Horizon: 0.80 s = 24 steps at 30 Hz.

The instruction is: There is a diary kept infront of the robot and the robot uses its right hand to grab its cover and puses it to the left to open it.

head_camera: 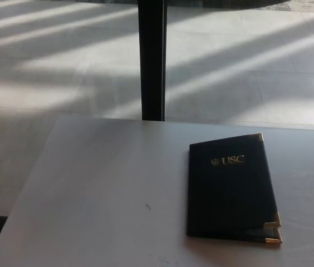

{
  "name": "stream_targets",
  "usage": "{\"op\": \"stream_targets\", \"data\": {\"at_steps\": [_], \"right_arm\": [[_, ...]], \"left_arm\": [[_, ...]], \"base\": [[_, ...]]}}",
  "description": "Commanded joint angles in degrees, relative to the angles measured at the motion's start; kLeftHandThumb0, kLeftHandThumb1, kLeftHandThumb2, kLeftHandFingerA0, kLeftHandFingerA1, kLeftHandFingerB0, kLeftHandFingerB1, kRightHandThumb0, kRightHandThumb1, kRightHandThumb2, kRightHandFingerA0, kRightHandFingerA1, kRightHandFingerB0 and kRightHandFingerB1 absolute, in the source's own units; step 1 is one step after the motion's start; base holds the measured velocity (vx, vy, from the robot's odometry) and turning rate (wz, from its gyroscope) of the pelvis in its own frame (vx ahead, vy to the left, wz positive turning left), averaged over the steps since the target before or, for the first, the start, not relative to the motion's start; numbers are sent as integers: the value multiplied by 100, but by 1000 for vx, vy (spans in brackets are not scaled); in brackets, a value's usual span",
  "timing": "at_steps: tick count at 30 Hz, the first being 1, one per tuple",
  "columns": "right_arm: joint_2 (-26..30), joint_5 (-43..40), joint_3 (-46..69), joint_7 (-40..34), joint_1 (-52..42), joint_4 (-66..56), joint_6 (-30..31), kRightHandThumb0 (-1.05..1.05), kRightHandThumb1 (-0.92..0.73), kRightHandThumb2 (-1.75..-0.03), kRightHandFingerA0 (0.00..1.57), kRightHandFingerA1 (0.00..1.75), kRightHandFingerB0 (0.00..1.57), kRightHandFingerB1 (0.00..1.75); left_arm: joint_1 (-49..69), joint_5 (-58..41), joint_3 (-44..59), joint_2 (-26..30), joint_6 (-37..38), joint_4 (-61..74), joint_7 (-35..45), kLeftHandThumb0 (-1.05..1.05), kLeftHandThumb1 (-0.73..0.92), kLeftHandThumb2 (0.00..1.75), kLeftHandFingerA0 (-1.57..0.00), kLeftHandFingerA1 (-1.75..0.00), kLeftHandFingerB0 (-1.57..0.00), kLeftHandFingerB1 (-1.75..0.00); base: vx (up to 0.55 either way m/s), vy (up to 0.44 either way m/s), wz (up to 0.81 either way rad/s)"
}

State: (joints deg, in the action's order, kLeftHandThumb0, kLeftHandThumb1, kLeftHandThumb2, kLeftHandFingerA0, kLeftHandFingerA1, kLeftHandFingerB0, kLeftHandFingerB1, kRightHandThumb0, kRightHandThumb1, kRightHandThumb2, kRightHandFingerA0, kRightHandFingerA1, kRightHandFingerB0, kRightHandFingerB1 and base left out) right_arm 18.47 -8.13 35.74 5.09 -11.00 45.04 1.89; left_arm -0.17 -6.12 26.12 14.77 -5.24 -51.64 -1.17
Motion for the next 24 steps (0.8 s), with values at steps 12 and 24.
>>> {"op": "stream_targets", "data": {"at_steps": [12,24], "right_arm": [[1019,-2694,3371,-892,1070,-651,630,-87,-92,-82,23,109,17,83],[1208,-3111,3375,-961,2272,-2720,1315,-88,-73,-114,44,80,31,72]], "left_arm": [[-497,-1411,2007,270,-155,-30,-707,-83,92,97,-33,-82,-28,-66],[-501,-1345,2108,263,-180,-41,-687,-84,92,97,-34,-83,-29,-66]], "base": [[0,0,0],[0,0,0]]}}
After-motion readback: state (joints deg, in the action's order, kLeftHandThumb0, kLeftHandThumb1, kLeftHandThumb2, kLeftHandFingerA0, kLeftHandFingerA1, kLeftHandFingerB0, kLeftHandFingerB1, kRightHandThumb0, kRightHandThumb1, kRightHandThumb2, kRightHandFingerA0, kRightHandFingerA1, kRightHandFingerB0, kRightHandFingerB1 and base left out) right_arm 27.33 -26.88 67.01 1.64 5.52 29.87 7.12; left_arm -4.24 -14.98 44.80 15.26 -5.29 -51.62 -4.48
